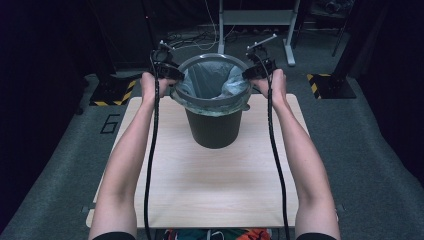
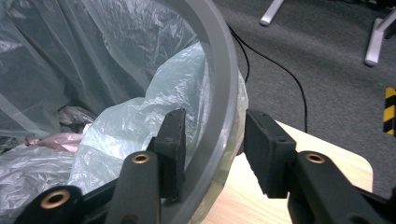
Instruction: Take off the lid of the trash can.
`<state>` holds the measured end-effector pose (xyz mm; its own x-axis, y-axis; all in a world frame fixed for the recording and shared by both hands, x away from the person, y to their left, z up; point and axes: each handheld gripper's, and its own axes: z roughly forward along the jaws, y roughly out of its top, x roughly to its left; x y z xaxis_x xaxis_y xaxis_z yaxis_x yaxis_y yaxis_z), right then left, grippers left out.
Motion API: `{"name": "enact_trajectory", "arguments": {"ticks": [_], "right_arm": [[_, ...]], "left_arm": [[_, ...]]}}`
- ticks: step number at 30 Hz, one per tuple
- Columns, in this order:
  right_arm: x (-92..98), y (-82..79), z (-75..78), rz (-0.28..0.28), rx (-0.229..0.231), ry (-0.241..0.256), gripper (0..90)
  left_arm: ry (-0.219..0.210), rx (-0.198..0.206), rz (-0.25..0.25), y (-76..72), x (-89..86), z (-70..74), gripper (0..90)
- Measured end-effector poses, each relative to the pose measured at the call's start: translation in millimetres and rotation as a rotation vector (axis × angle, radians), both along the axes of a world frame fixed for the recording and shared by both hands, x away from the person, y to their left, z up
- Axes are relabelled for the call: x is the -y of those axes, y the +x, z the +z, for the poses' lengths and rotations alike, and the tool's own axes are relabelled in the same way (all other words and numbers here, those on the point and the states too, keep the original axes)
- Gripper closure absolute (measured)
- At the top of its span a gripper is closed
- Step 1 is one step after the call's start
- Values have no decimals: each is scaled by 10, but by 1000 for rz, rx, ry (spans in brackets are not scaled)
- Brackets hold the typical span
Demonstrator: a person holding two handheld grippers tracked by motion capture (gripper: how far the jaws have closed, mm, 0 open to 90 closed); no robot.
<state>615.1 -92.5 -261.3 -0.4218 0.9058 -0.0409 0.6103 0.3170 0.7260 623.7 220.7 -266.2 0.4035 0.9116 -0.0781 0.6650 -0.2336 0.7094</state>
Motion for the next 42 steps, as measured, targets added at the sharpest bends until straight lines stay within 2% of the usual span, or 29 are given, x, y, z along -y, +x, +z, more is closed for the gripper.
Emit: {"name": "enact_trajectory", "arguments": {"ticks": [2, 8, 15, 23, 27, 30, 34, 42], "right_arm": [[-38, 1, -15, -7, 2, -25, 601], [-68, -10, -19, -37, 29, -20, 670], [-95, -23, 7, -59, 60, -35, 707], [-118, -38, 49, -77, 91, -45, 726], [-104, -60, 101, -75, 105, -30, 726], [-101, -58, 96, -75, 94, -29, 726], [-77, -40, 81, -79, 89, 2, 730], [-66, -70, 133, -77, 104, 8, 734]], "left_arm": [[12, 3, 7, -6, 15, 3, 649], [78, 14, 19, -15, 82, 12, 668], [58, 20, 25, -22, 69, 3, 670], [69, 26, 33, -30, 88, 6, 676], [76, 28, 36, -30, 96, 9, 685], [75, 33, 39, -35, 96, 17, 686], [82, 46, 37, -46, 101, 50, 687], [91, 51, 24, -86, 100, 134, 687]]}}
